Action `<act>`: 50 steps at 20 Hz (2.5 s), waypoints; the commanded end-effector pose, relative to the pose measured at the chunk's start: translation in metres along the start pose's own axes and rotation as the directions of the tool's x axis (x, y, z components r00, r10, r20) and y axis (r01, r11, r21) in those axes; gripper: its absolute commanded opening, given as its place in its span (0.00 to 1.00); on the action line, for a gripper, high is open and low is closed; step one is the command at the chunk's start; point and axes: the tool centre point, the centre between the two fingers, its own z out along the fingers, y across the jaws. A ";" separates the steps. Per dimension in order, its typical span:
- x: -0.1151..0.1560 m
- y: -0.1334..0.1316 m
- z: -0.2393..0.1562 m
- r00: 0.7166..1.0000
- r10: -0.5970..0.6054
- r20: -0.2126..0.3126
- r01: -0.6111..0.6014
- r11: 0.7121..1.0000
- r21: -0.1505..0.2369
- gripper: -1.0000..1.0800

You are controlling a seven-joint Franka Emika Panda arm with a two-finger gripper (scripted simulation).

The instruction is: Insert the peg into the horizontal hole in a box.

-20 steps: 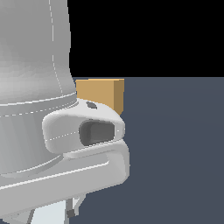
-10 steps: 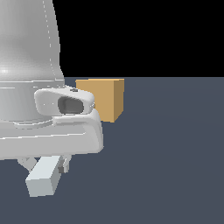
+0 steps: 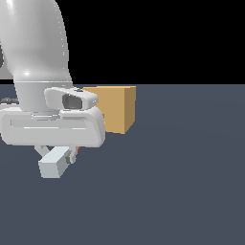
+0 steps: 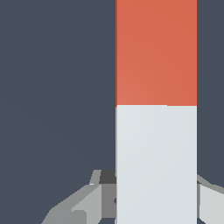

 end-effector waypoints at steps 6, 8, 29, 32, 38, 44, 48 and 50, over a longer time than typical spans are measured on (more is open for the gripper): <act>0.045 -0.009 -0.006 0.994 0.112 0.000 -0.112 0.994 -0.002 0.00; 0.057 -0.011 -0.007 0.990 0.140 0.000 -0.140 0.990 -0.002 0.00; 0.116 -0.010 -0.013 0.961 0.277 0.000 -0.277 0.961 -0.002 0.00; 0.116 -0.011 -0.013 0.961 0.276 0.001 -0.276 0.961 -0.001 0.00; 0.117 -0.008 -0.014 0.961 0.277 -0.002 -0.277 0.961 -0.003 0.00; 0.125 -0.006 -0.013 0.961 0.277 -0.001 -0.277 0.961 -0.002 0.00; 0.144 -0.001 -0.013 0.961 0.277 -0.001 -0.277 0.961 -0.002 0.00; 0.158 0.002 -0.013 0.961 0.277 -0.001 -0.277 0.961 -0.002 0.00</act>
